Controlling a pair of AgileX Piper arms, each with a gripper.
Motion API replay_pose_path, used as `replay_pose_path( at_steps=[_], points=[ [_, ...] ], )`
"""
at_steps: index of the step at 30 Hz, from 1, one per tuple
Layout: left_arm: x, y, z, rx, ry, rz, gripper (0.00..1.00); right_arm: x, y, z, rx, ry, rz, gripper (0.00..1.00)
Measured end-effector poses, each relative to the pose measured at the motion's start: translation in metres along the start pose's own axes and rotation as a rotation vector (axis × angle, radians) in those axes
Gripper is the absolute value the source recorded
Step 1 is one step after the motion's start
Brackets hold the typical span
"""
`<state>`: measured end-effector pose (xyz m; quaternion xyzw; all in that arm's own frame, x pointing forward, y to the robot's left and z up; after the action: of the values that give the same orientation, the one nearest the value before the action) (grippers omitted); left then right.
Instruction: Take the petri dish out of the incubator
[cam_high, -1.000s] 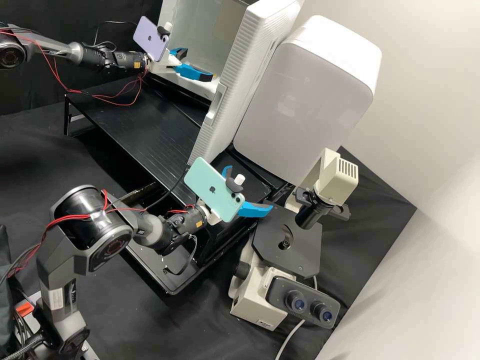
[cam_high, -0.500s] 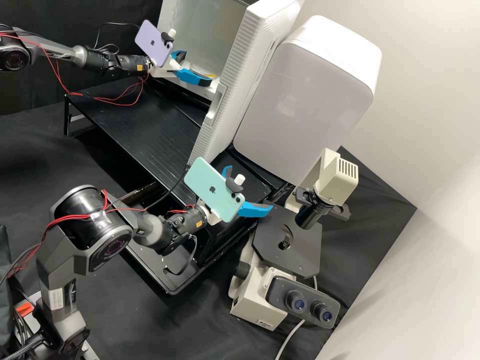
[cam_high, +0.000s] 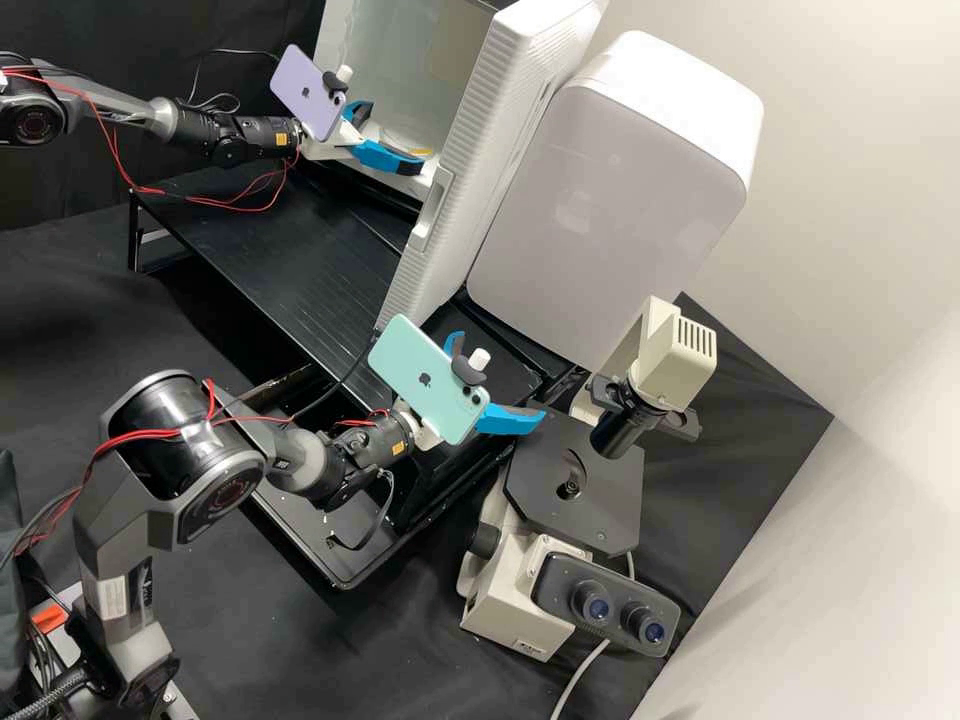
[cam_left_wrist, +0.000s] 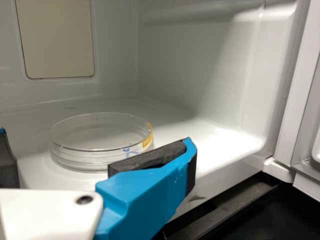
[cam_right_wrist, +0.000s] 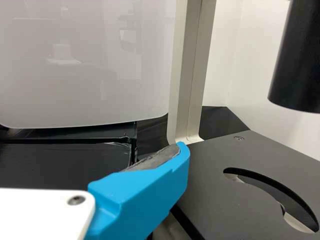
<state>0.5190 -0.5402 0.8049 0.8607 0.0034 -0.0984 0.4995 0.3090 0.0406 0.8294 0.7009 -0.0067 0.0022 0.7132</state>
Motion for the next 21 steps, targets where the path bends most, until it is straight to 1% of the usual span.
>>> replay_pose_path(
  at_steps=[10, 18, 21],
  points=[
    [0.002, 0.000, 0.000, 0.000, 0.000, 0.002, 1.00, 0.000, 0.000, 0.000, 0.000, 0.000, 0.000, 1.00],
    [0.014, 0.001, -0.001, -0.013, 0.001, 0.023, 1.00, 0.000, 0.000, 0.000, 0.000, 0.000, 0.000, 1.00],
    [0.017, 0.002, -0.002, 0.003, 0.005, 0.020, 1.00, 0.000, 0.000, 0.000, 0.000, 0.000, 0.000, 1.00]
  ],
)
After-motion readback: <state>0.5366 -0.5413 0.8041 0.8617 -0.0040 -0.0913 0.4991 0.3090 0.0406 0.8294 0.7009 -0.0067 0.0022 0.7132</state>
